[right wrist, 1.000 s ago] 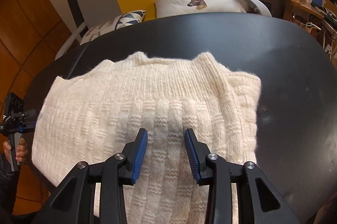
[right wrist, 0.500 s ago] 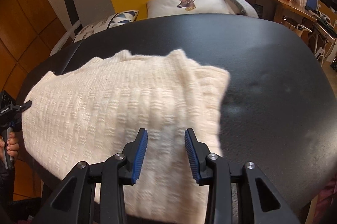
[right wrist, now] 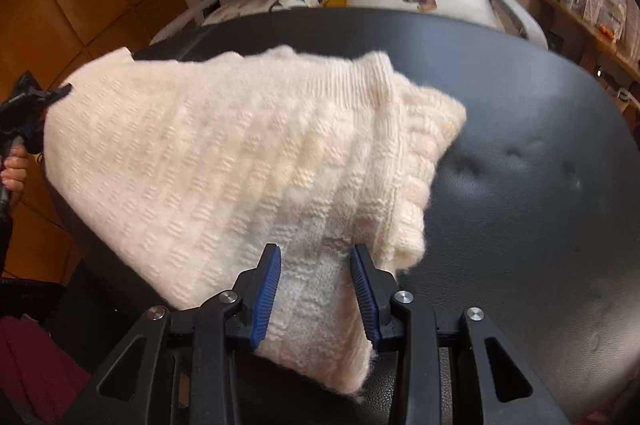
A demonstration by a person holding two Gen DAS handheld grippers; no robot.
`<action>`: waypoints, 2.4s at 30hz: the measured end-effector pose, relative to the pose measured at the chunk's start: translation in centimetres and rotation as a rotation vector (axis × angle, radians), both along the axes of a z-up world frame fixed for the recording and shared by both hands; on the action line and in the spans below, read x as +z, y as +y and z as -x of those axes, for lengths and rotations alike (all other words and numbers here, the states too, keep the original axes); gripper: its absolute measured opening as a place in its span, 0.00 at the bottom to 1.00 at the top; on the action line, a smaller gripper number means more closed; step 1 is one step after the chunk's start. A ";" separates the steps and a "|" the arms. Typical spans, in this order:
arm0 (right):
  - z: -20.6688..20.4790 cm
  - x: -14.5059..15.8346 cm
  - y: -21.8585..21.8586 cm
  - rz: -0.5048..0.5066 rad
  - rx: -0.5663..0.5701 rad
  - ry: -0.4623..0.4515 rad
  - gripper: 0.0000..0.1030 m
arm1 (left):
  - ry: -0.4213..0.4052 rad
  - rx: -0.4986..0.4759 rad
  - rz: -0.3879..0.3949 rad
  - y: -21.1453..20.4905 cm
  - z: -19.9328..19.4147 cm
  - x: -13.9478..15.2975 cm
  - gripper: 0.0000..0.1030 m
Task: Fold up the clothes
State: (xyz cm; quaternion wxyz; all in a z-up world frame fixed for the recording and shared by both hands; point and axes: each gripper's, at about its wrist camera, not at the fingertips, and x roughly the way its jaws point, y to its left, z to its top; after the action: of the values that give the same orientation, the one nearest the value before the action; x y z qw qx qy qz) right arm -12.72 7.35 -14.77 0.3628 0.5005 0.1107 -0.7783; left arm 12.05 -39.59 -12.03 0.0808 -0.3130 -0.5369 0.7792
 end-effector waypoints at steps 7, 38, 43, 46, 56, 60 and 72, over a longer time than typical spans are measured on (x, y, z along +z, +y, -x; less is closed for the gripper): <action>0.4 -1.4 -0.9 -0.074 0.041 0.013 0.33 | 0.022 0.054 -0.056 1.5 0.7 3.3 0.18; 2.2 -2.6 0.2 0.090 0.009 -0.104 0.37 | -0.194 -0.083 0.009 23.2 18.2 5.7 0.19; 2.5 -2.9 0.8 0.147 -0.008 -0.127 0.37 | -0.288 -0.115 0.035 25.9 20.4 2.6 0.19; 2.8 -3.1 1.4 0.192 -0.019 -0.148 0.37 | -0.338 -0.154 0.019 27.5 21.2 0.9 0.23; 3.2 -3.6 3.3 0.335 -0.058 -0.184 0.35 | -0.247 -0.283 -0.030 28.0 20.2 4.6 0.27; 1.6 -0.5 4.8 0.310 -0.016 -0.088 0.35 | -0.092 -0.278 0.095 24.2 16.2 9.5 0.47; -0.1 13.3 1.3 0.216 0.326 -0.013 0.41 | 0.068 -0.610 0.846 25.7 2.8 5.2 0.50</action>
State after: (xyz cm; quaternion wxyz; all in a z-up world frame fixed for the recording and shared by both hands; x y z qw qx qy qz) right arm -12.67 8.66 -1.48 0.5362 0.4389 0.1036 -0.7135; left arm 9.29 -13.85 -6.82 0.1879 -0.4352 -0.0566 0.8787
